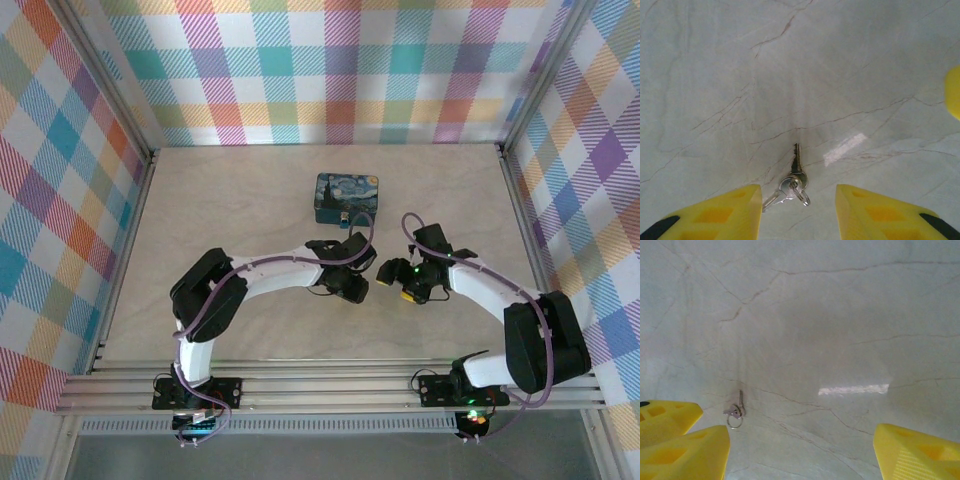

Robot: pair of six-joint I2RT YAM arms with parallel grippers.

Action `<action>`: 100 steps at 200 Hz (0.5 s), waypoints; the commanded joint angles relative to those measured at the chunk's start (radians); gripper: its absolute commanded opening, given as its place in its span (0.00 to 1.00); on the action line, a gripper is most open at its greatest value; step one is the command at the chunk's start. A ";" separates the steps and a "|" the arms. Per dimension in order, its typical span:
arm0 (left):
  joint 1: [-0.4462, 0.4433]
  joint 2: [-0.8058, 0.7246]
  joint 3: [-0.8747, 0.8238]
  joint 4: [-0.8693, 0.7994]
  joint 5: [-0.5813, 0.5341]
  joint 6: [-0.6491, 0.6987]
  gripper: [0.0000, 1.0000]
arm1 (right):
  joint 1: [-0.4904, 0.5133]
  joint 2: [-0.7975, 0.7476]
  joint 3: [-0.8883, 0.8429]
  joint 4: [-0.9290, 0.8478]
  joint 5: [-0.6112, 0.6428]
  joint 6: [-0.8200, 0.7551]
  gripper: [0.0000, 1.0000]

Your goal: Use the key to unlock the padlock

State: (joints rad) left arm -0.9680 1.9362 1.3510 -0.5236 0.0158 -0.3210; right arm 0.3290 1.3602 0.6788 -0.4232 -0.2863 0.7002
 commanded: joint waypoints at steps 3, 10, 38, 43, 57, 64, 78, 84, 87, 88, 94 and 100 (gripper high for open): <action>-0.020 0.009 -0.006 -0.029 -0.044 -0.001 0.42 | 0.007 0.008 -0.009 0.021 0.006 0.021 0.75; -0.020 0.009 -0.018 -0.030 -0.051 -0.004 0.42 | 0.007 0.013 -0.007 0.027 0.002 0.022 0.75; -0.020 0.004 -0.053 -0.022 -0.060 -0.004 0.37 | 0.007 0.035 0.009 0.032 -0.007 0.023 0.75; -0.020 0.004 -0.059 -0.018 -0.058 -0.003 0.35 | 0.007 0.037 0.011 0.032 -0.005 0.022 0.75; -0.020 0.000 -0.068 -0.010 -0.057 -0.002 0.28 | 0.007 0.039 0.015 0.032 -0.001 0.024 0.74; -0.020 -0.002 -0.073 -0.007 -0.057 -0.002 0.26 | 0.007 0.038 0.017 0.032 -0.001 0.024 0.74; -0.020 -0.006 -0.080 0.002 -0.049 0.001 0.24 | 0.007 0.038 0.018 0.030 -0.001 0.025 0.74; -0.020 -0.005 -0.079 0.003 -0.047 0.003 0.22 | 0.007 0.039 0.018 0.030 -0.001 0.027 0.74; -0.020 -0.005 -0.079 0.003 -0.046 0.005 0.20 | 0.007 0.039 0.018 0.030 -0.002 0.027 0.74; -0.020 -0.006 -0.079 0.003 -0.045 0.006 0.19 | 0.007 0.039 0.017 0.030 -0.002 0.028 0.74; -0.020 -0.006 -0.082 0.003 -0.044 0.008 0.16 | 0.007 0.037 0.016 0.030 -0.003 0.029 0.74; -0.020 -0.009 -0.082 0.004 -0.044 0.012 0.12 | 0.007 0.036 0.016 0.032 -0.005 0.029 0.74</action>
State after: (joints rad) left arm -0.9779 1.9404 1.2831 -0.5201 -0.0242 -0.3237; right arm 0.3290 1.3926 0.6758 -0.4030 -0.2874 0.7189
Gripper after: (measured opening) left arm 0.169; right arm 0.742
